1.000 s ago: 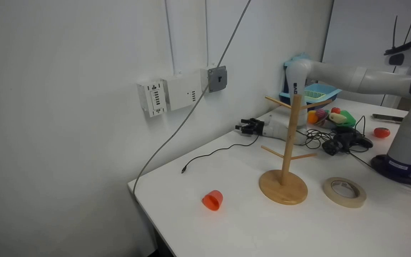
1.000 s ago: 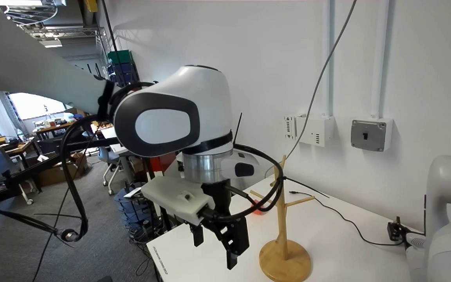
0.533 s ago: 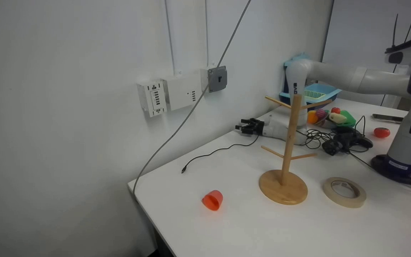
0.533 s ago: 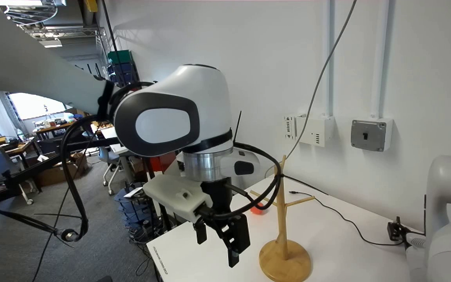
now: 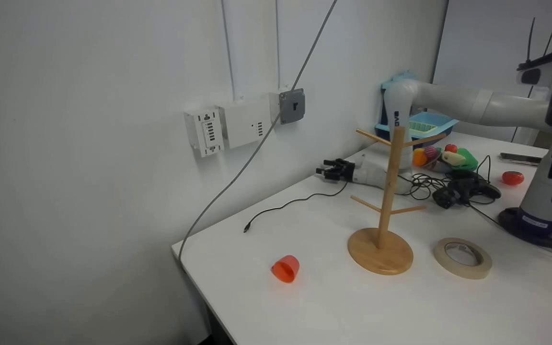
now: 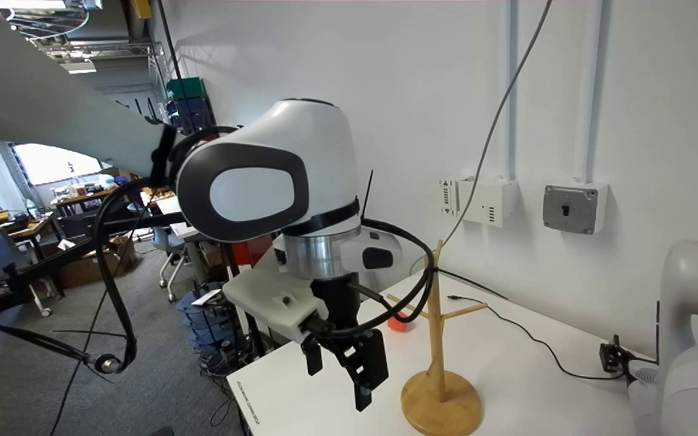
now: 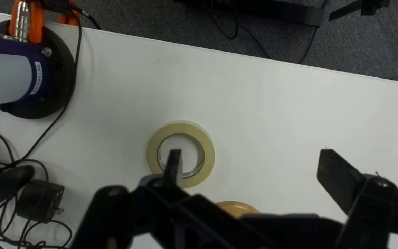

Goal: Pick up the seal tape and put it on the wooden object

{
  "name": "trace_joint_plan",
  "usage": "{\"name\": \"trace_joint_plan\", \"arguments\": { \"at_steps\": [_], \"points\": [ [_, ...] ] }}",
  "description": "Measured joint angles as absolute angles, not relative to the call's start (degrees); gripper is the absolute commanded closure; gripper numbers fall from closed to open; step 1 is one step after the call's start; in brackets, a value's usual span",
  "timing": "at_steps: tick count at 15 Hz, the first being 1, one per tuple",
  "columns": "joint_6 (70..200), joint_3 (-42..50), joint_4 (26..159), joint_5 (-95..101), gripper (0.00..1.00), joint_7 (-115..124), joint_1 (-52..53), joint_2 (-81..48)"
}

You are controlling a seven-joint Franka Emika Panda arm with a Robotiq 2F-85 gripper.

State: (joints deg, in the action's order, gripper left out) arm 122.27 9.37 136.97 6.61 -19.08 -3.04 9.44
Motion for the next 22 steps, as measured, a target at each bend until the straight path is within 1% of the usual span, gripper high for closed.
{"name": "trace_joint_plan", "arguments": {
  "at_steps": [3,8,14,22],
  "points": [
    [126.3,10.0,136.4,6.8,0.0,-18.2,-4.2,8.0],
    [133.3,11.7,133.0,7.4,0.0,-18.3,-8.1,-0.1],
    [133.5,11.1,132.0,7.4,0.0,-18.3,-8.3,-1.9],
    [134.6,6.9,134.5,7.5,0.0,-16.5,-7.1,-3.1]
  ]
}}
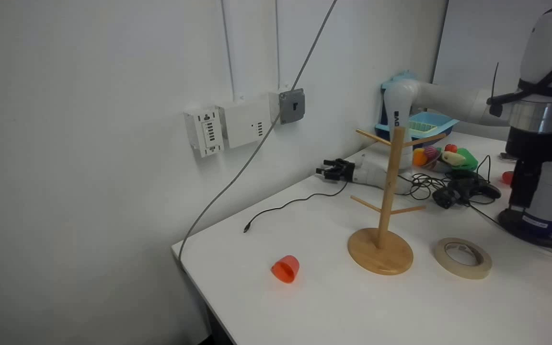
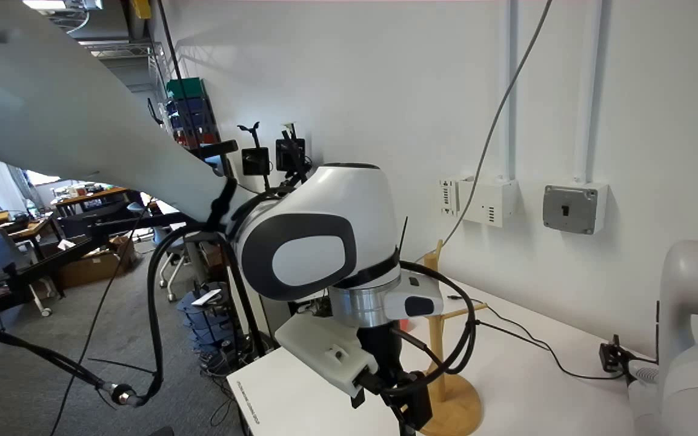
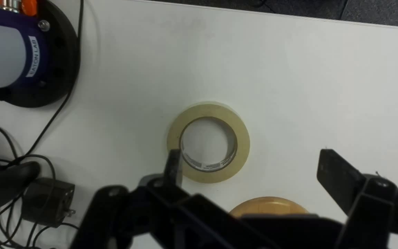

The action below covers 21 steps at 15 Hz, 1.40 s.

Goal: Pick up the seal tape and put it on the wooden object

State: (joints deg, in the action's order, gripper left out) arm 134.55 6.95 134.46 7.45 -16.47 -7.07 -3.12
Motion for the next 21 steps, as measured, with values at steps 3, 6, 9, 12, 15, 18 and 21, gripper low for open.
{"name": "trace_joint_plan", "arguments": {
  "at_steps": [3,6,9,12,15,18,21],
  "points": [
    [135.1,6.2,134.5,7.5,0.0,-15.2,-6.4,-4.1],
    [135.1,6.2,134.5,7.4,0.0,-15.2,-6.4,-4.1],
    [135.1,5.7,134.9,7.4,0.0,-15.1,-6.4,-5.7],
    [136.5,5.4,135.4,7.4,0.0,-15.1,-6.3,-8.7],
    [138.9,5.8,135.5,7.9,0.0,-15.1,-6.4,-11.1],
    [140.9,6.3,135.5,10.2,0.0,-14.3,-6.4,-12.9],
    [141.1,6.5,135.5,10.6,0.0,-14.2,-6.4,-13.2]
  ]
}}
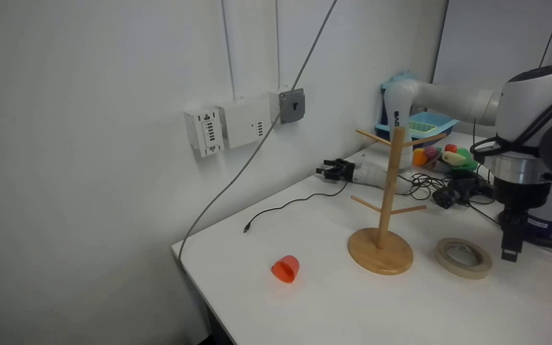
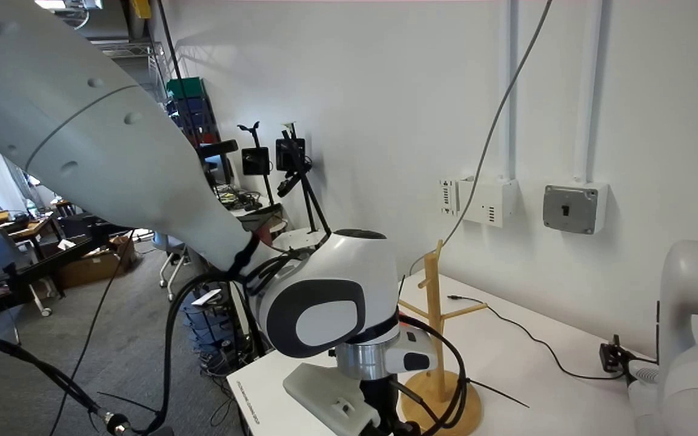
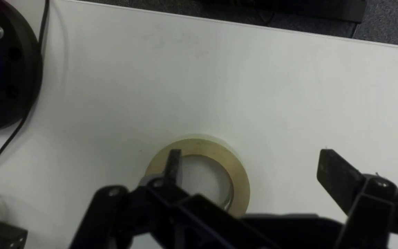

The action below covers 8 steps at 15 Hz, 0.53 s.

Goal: Pick up the seal tape and put it on the wooden object

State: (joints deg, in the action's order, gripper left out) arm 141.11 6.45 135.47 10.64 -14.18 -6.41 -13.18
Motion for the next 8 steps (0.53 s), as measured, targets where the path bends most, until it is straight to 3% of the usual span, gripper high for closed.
{"name": "trace_joint_plan", "arguments": {
  "at_steps": [8],
  "points": [
    [144.4,6.4,135.2,11.3,0.0,-11.7,-6.2,-16.1]
  ]
}}
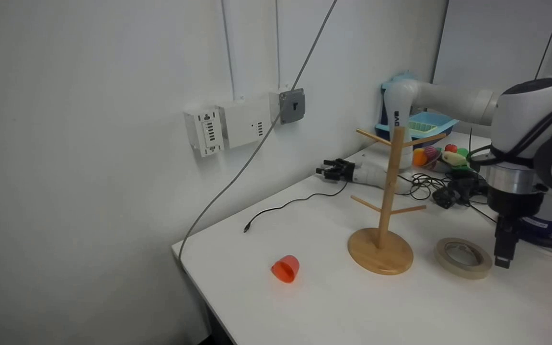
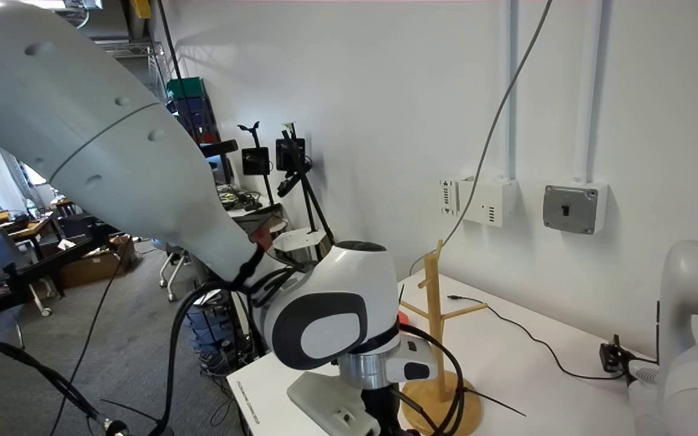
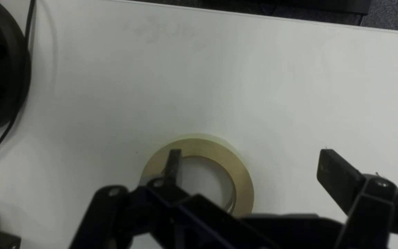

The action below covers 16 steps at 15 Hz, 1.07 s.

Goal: Pick up the seal tape and put it on the wooden object

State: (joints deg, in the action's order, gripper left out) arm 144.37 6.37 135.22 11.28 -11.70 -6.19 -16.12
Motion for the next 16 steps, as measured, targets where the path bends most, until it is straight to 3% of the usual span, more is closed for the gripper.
{"name": "trace_joint_plan", "arguments": {
  "at_steps": [16],
  "points": [
    [149.7,6.3,134.3,11.4,0.0,-10.2,-5.4,-22.6]
  ]
}}
